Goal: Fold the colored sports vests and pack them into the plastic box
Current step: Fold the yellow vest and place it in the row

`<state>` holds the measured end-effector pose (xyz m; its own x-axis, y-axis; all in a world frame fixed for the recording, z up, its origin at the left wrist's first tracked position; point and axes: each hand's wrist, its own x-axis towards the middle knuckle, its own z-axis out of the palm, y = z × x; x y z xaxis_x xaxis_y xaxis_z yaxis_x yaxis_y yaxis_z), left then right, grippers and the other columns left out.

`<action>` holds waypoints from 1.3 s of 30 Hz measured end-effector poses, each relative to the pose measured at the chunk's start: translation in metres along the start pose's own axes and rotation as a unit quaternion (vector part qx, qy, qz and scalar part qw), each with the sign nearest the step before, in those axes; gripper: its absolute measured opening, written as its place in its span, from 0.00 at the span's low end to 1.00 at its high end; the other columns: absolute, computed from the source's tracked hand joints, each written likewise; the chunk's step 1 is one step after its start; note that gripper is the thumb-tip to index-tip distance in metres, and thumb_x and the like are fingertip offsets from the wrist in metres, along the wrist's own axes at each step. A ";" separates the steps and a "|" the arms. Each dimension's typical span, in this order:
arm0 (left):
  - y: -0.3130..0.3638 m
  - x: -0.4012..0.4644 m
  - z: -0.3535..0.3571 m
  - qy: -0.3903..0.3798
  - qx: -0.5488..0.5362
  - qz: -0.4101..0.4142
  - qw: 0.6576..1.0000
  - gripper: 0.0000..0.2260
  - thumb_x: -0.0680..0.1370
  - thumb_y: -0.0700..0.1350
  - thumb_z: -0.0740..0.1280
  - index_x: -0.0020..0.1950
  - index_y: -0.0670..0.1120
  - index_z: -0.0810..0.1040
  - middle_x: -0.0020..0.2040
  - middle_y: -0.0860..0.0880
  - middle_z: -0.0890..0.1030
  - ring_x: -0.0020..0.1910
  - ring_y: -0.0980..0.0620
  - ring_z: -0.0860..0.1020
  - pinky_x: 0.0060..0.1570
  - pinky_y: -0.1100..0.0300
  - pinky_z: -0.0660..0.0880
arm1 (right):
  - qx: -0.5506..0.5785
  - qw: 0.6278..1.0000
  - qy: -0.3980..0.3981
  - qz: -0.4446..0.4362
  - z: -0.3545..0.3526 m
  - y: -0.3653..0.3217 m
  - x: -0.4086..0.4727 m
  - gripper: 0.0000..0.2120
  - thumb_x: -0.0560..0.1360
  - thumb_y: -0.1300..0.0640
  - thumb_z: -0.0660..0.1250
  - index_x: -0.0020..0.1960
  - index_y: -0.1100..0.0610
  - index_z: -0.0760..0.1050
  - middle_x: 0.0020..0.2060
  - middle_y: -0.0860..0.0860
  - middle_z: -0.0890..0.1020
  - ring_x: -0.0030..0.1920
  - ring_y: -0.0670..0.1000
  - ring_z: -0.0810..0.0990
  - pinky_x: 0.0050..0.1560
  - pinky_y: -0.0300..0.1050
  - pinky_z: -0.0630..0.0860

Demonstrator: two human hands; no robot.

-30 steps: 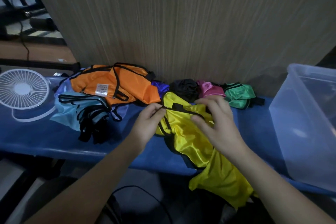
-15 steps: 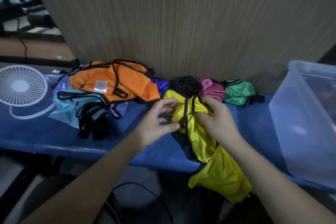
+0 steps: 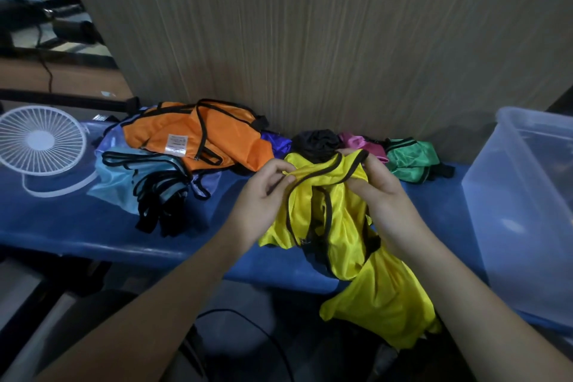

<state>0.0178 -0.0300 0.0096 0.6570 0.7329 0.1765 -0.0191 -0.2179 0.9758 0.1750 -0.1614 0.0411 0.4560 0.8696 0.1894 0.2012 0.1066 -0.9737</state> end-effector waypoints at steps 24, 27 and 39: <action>-0.002 -0.012 -0.056 -0.257 0.267 0.090 0.924 0.29 0.68 0.30 0.71 0.63 0.55 0.73 0.66 0.53 0.62 0.69 0.60 0.64 0.64 0.73 0.63 | -0.141 0.967 0.206 0.055 -0.027 0.019 0.012 0.10 0.77 0.62 0.63 0.50 0.49 0.78 0.42 0.55 0.83 0.37 0.54 0.77 0.38 0.52 0.73; -0.008 -0.010 -0.050 -0.224 0.286 0.136 0.921 0.22 0.70 0.35 0.69 0.61 0.52 0.76 0.64 0.52 0.63 0.66 0.60 0.66 0.62 0.73 0.63 | -0.137 0.969 0.197 0.059 -0.023 0.019 0.013 0.10 0.78 0.61 0.63 0.51 0.47 0.78 0.42 0.54 0.83 0.36 0.57 0.76 0.38 0.54 0.74; -0.004 -0.012 -0.039 -0.027 0.181 -0.013 0.983 0.17 0.77 0.55 0.64 0.33 0.46 0.73 0.28 0.53 0.74 0.30 0.55 0.73 0.34 0.51 0.68 | -0.288 0.949 0.124 0.021 -0.008 0.016 0.003 0.18 0.77 0.62 0.64 0.64 0.48 0.72 0.51 0.46 0.80 0.47 0.47 0.79 0.46 0.51 0.76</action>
<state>-0.0197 -0.0126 0.0085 0.6933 0.7079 0.1352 0.2606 -0.4212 0.8687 0.1863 -0.1607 0.0266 0.6503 0.7190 0.2454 0.5863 -0.2694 -0.7640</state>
